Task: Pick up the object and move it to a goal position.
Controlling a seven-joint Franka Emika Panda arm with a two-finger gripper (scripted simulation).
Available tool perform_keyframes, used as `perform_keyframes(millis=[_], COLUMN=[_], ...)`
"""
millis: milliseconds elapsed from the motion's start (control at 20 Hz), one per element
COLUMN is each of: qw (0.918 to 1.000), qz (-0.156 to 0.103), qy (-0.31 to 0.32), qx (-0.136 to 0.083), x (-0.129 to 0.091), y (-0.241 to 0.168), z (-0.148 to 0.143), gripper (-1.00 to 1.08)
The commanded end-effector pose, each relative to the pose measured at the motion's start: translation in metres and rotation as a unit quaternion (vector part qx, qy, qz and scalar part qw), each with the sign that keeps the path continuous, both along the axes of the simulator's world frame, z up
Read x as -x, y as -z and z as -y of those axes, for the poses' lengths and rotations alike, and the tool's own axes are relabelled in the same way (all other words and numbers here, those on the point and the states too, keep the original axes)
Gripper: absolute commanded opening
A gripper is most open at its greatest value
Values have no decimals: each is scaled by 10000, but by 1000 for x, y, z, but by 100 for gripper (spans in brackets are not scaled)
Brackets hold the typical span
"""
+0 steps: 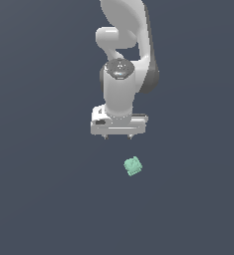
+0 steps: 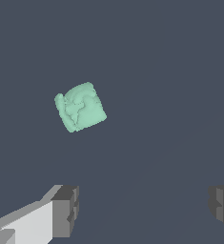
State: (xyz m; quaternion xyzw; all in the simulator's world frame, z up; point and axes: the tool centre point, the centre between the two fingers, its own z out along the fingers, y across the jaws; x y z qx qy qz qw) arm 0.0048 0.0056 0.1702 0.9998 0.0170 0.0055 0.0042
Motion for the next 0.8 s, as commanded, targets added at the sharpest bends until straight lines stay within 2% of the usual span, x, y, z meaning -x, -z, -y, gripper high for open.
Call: perform_keyframes(millis=[0, 750], qw=[10000, 10000], qz=[0, -17], qy=[0, 9], qx=[0, 62], x=[0, -1], y=[0, 9], z=[0, 2], gripper=[100, 100])
